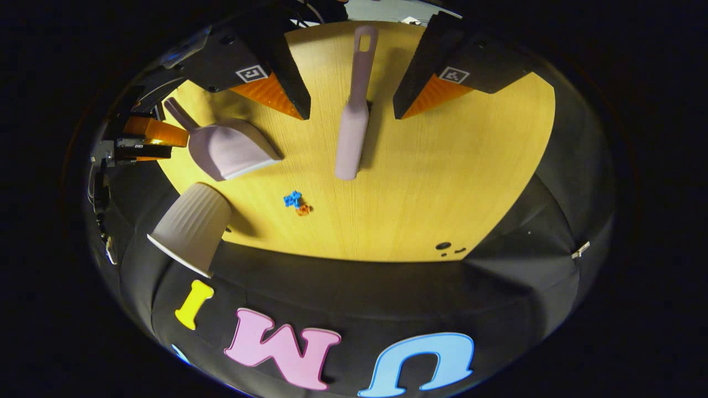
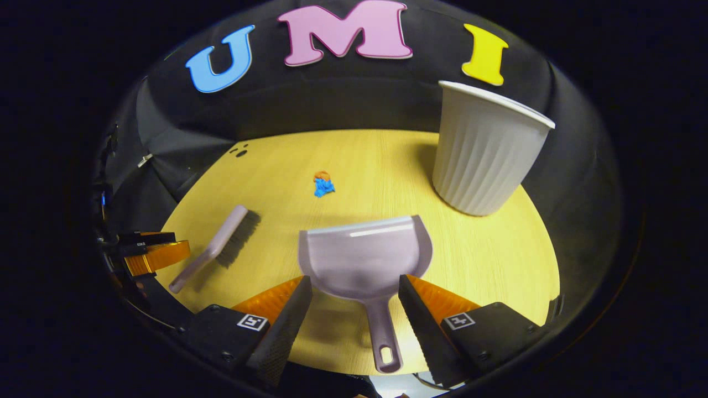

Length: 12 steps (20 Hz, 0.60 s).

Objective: Pick up the small broom and dustpan from the desktop, sweep the trash into the dustpan with the broom, and then empty the trash into the garbage bin.

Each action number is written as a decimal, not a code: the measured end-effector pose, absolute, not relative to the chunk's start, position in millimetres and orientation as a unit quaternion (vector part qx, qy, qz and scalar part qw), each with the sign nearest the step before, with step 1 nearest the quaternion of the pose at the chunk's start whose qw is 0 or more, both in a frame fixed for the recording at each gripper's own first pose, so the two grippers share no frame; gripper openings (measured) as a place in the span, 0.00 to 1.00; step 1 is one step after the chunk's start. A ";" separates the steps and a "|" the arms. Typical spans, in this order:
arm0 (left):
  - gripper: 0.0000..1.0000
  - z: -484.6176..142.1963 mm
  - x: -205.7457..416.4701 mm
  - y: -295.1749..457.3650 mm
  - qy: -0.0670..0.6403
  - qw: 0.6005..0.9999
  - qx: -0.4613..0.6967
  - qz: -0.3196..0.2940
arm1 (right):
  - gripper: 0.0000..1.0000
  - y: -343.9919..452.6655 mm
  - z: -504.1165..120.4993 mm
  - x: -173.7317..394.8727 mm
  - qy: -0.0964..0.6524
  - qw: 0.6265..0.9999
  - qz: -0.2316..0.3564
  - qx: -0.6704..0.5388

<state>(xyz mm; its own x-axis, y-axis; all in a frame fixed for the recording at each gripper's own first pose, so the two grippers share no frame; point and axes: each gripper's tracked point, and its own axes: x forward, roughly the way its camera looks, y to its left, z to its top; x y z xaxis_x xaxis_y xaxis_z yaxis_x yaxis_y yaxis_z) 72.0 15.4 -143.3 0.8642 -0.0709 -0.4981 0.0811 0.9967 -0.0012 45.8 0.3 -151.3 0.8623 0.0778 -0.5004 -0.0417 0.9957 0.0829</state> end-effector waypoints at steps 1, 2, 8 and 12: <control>0.96 -149.7 73.5 15.9 0.268 0.962 0.018 -0.042 | 0.99 -1.9 -156.3 46.4 0.270 0.961 0.028 0.041; 0.96 -156.3 76.4 15.5 0.280 0.958 0.028 -0.046 | 0.99 -5.3 -161.1 47.9 0.279 0.959 0.024 0.044; 0.96 -198.3 88.5 18.2 0.358 0.932 0.019 -0.047 | 0.98 -18.4 -206.4 49.4 0.359 0.932 0.018 0.052; 0.96 -212.7 106.4 16.9 0.387 0.921 0.006 -0.048 | 0.94 -15.7 -233.9 55.4 0.403 0.912 0.020 0.067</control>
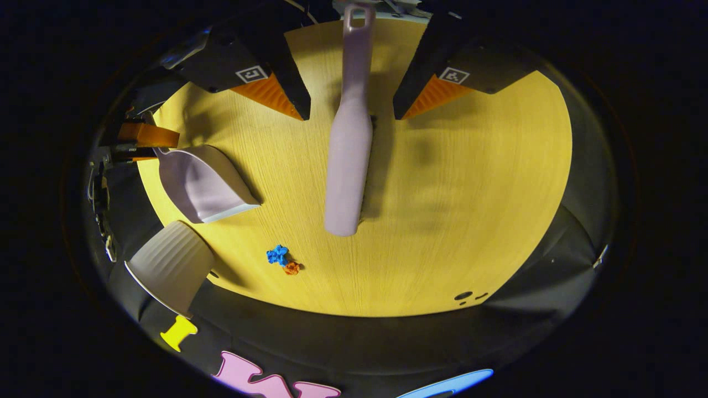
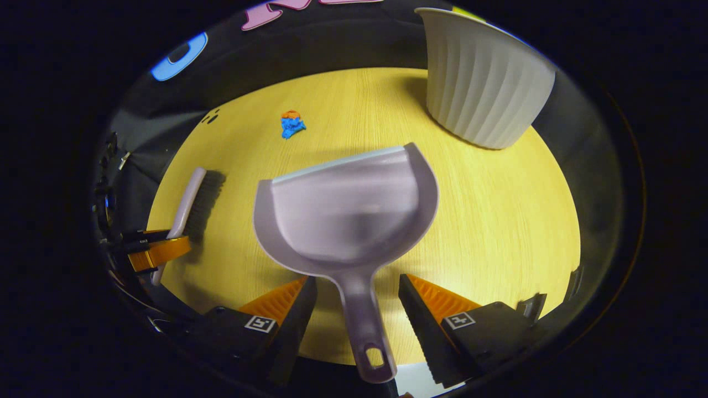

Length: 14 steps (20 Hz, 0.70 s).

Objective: Pick up the small broom and dustpan from the desktop, sweep the trash into the dustpan with the broom, and then empty the trash into the garbage bin.

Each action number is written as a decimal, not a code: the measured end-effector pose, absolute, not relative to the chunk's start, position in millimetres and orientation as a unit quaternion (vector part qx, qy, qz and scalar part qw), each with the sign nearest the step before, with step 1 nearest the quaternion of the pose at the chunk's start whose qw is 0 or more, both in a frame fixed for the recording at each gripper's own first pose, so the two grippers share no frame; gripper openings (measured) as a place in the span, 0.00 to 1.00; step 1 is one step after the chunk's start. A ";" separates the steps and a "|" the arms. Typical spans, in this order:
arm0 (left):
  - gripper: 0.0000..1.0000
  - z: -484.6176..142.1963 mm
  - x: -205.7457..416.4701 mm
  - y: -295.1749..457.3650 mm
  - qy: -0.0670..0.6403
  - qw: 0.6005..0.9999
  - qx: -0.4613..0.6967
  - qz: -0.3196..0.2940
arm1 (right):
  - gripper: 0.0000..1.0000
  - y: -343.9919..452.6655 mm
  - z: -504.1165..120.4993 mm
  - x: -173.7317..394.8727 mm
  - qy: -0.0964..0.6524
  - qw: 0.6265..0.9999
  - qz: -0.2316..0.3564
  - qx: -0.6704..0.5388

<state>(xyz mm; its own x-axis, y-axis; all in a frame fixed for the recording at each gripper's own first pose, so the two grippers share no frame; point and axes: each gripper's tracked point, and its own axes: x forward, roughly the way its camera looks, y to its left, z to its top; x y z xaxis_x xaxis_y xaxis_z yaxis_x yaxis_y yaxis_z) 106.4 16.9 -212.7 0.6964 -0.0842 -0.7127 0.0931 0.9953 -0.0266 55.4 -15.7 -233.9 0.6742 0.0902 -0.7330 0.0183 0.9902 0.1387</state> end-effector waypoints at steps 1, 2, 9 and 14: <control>0.96 -217.5 108.1 17.6 0.394 0.918 0.007 -0.047 | 0.93 -15.5 -237.4 57.7 0.410 0.909 0.020 0.068; 0.96 -219.9 110.9 19.0 0.401 0.915 0.011 -0.046 | 0.88 -14.3 -241.8 59.7 0.418 0.906 0.021 0.067; 0.93 -231.2 121.4 28.9 0.428 0.901 0.068 -0.036 | 0.73 -14.9 -254.2 71.4 0.442 0.896 0.010 0.036; 0.81 -234.6 123.7 21.5 0.431 0.896 0.097 -0.042 | 0.43 -21.3 -255.8 71.0 0.454 0.891 0.001 0.007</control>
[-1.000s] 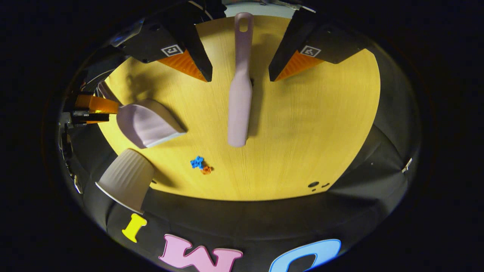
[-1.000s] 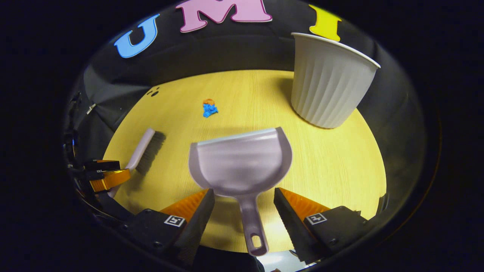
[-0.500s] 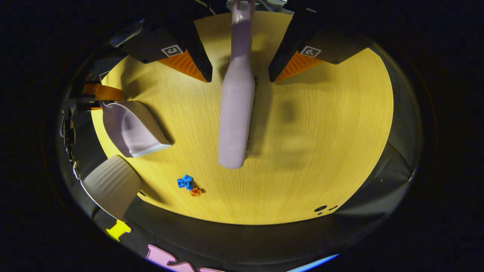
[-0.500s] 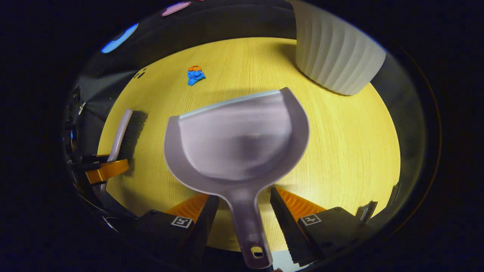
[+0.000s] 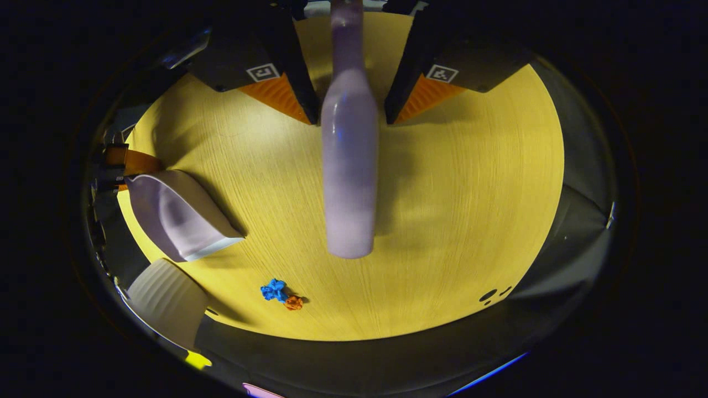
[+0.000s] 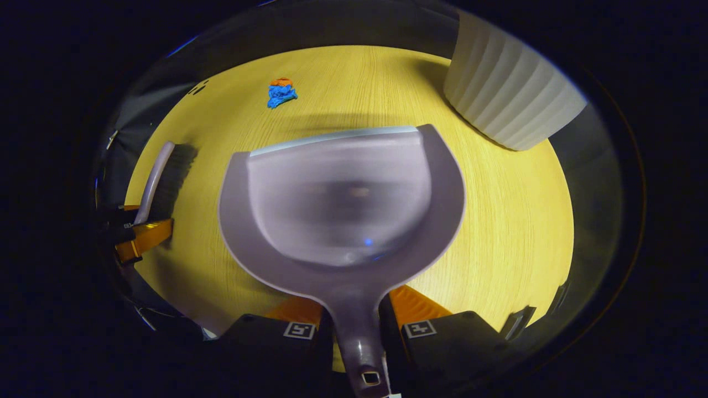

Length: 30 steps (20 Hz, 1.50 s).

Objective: Pick up the small broom and dustpan from the desktop, sweep the trash into the dustpan with the broom, and then empty the trash into the garbage bin.

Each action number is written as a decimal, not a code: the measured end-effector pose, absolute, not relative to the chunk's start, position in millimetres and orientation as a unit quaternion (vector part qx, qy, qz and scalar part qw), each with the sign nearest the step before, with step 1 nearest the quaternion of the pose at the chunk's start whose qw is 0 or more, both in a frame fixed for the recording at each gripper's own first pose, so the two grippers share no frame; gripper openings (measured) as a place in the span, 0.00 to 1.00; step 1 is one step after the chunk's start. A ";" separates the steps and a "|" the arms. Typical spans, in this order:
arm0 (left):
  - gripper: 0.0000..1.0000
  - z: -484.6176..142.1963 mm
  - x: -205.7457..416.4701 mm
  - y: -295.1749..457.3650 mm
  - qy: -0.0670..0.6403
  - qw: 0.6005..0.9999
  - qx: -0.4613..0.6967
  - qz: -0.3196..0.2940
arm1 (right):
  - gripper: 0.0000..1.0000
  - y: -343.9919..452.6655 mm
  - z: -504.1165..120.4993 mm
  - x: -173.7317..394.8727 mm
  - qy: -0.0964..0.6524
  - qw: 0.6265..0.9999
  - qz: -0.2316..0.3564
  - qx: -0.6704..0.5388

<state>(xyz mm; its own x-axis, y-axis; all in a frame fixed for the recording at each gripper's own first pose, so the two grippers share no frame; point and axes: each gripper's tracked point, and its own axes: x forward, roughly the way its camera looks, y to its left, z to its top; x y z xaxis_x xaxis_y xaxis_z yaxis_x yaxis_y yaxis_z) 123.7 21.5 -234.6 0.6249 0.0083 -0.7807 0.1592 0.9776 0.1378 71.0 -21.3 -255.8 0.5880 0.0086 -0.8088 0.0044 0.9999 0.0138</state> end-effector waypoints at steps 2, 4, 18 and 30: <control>0.72 -235.3 124.6 17.9 0.431 0.896 0.098 -0.043 | 0.41 -20.3 -254.9 71.1 0.456 0.890 0.008 0.000; 0.59 -235.6 128.5 14.6 0.429 0.897 0.101 -0.044 | 0.42 -19.7 -253.9 72.7 0.455 0.890 0.019 -0.011; 0.25 -188.3 171.3 15.3 0.388 0.914 0.101 -0.062 | 0.35 -31.2 -245.1 71.9 0.442 0.894 0.065 -0.033; 0.25 -151.6 326.4 -3.1 0.410 0.866 0.244 -0.149 | 0.35 -52.6 -215.3 85.7 0.435 0.886 0.134 -0.094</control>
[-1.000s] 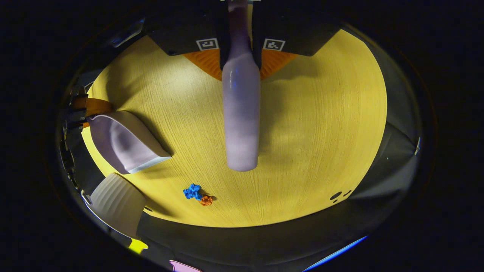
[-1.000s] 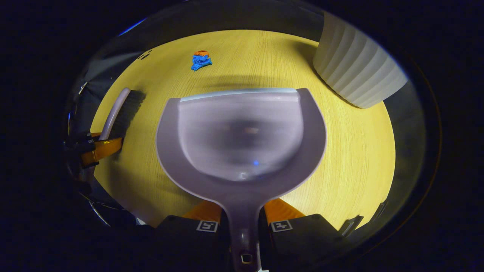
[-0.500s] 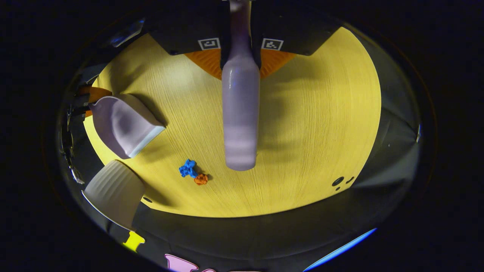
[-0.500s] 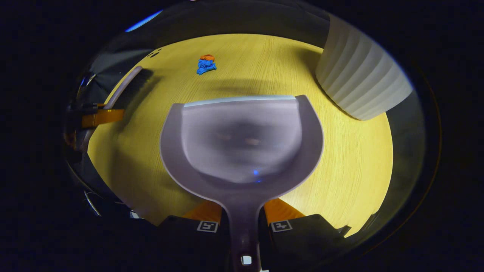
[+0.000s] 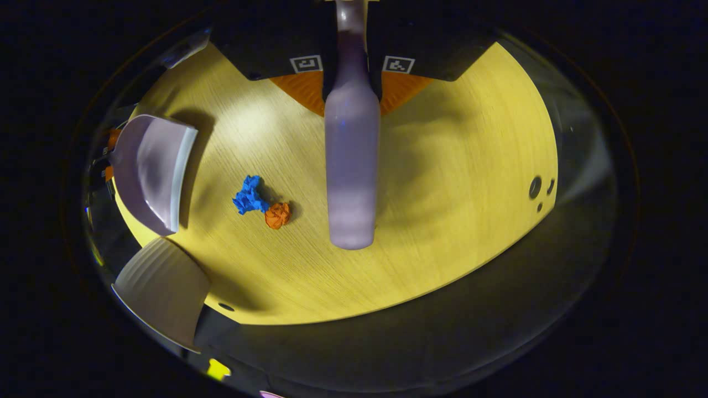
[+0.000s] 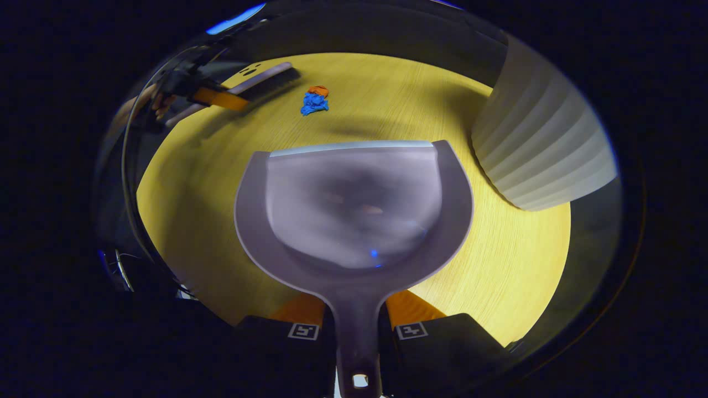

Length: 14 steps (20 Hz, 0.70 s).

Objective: Pick up the small broom and dustpan from the desktop, sweep the trash into the dustpan with the broom, and then empty the trash into the garbage bin.

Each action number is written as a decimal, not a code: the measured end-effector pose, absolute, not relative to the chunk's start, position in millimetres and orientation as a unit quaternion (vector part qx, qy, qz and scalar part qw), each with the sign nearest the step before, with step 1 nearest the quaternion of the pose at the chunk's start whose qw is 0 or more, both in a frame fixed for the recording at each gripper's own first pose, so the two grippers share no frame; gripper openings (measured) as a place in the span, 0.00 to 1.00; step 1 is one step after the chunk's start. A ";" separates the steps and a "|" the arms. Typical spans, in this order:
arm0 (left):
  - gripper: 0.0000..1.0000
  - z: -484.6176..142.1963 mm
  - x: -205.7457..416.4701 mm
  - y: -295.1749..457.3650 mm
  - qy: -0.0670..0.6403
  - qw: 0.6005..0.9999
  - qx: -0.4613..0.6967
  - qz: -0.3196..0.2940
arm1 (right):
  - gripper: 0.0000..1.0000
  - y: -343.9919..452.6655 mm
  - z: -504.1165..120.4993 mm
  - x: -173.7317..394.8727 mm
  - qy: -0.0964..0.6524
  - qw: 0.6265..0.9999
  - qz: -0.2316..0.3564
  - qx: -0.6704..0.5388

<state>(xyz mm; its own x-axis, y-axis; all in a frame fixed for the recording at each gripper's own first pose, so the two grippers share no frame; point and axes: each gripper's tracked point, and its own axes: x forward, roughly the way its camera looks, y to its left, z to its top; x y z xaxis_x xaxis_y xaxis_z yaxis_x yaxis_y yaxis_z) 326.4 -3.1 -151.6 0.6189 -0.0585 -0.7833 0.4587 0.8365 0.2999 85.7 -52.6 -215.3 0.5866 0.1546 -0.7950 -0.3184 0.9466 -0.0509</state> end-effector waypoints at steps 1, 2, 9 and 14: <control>0.25 -153.3 336.1 -8.5 0.415 0.854 0.269 -0.162 | 0.35 -53.6 -214.1 86.5 0.435 0.884 0.138 -0.100; 0.27 -154.8 343.3 -16.1 0.419 0.843 0.289 -0.175 | 0.35 -52.6 -214.9 86.1 0.437 0.882 0.142 -0.103; 0.25 -169.2 352.3 -75.1 0.428 0.761 0.400 -0.279 | 0.35 -53.0 -224.8 90.7 0.453 0.870 0.148 -0.122; 0.25 -185.1 309.7 -114.1 0.463 0.733 0.379 -0.324 | 0.35 -55.9 -227.6 90.6 0.445 0.873 0.150 -0.129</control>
